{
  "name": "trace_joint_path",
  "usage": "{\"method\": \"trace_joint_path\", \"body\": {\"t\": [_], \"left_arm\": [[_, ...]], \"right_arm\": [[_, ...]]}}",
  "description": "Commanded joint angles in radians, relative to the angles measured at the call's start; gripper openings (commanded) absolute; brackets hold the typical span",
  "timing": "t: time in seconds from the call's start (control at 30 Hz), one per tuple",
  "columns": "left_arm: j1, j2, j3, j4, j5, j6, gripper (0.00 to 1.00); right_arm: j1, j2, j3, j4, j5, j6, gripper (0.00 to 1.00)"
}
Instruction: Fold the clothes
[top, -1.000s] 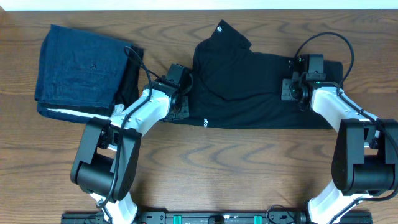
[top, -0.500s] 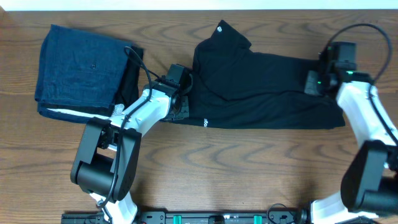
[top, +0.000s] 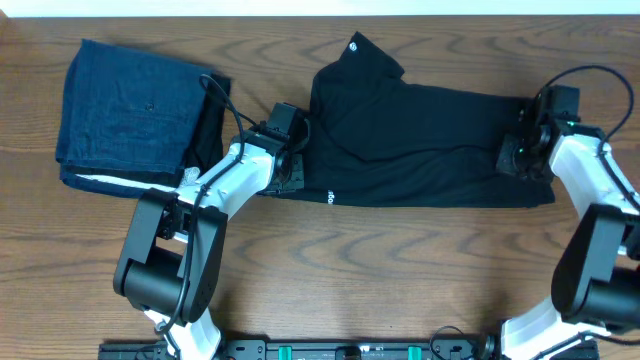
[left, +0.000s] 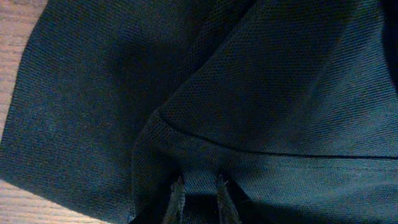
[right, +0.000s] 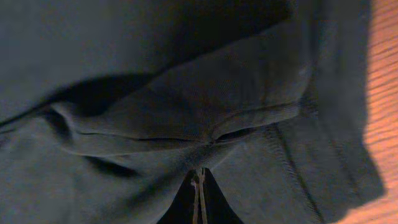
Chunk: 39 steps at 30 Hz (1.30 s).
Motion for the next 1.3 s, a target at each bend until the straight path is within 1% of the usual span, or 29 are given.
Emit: {"method": "trace_joint_path", "body": {"t": [0.0, 0.23, 0.43, 0.67, 0.83, 0.93, 0.97, 1.13, 1.27], "left_arm": [[0.005, 0.008, -0.008, -0.003, -0.005, 0.006, 0.22], [0.005, 0.008, -0.008, -0.003, -0.005, 0.006, 0.22], [0.005, 0.008, -0.008, -0.003, -0.005, 0.006, 0.22], [0.005, 0.008, -0.008, -0.003, -0.005, 0.006, 0.22], [0.005, 0.008, -0.008, -0.002, -0.005, 0.006, 0.22], [0.005, 0.008, -0.007, 0.002, -0.005, 0.006, 0.22], [0.005, 0.008, -0.007, 0.005, -0.005, 0.006, 0.22], [0.005, -0.012, 0.017, 0.003, -0.005, 0.011, 0.22], [0.005, -0.087, 0.084, -0.02, -0.005, 0.026, 0.22]], "right_arm": [[-0.003, 0.046, -0.008, 0.007, -0.021, 0.019, 0.01], [-0.005, 0.086, -0.008, 0.092, -0.014, 0.018, 0.01], [-0.004, 0.086, -0.01, 0.143, 0.002, 0.018, 0.05], [-0.004, 0.086, -0.01, 0.209, 0.042, 0.018, 0.13], [-0.005, 0.086, -0.01, 0.257, 0.042, 0.018, 0.15], [-0.005, 0.086, -0.01, 0.303, 0.058, 0.018, 0.26], [-0.005, 0.086, -0.01, 0.315, 0.076, 0.018, 0.29], [-0.006, 0.08, -0.002, 0.354, 0.106, 0.018, 0.34], [-0.008, 0.025, 0.04, 0.303, 0.085, 0.018, 0.43]]}}
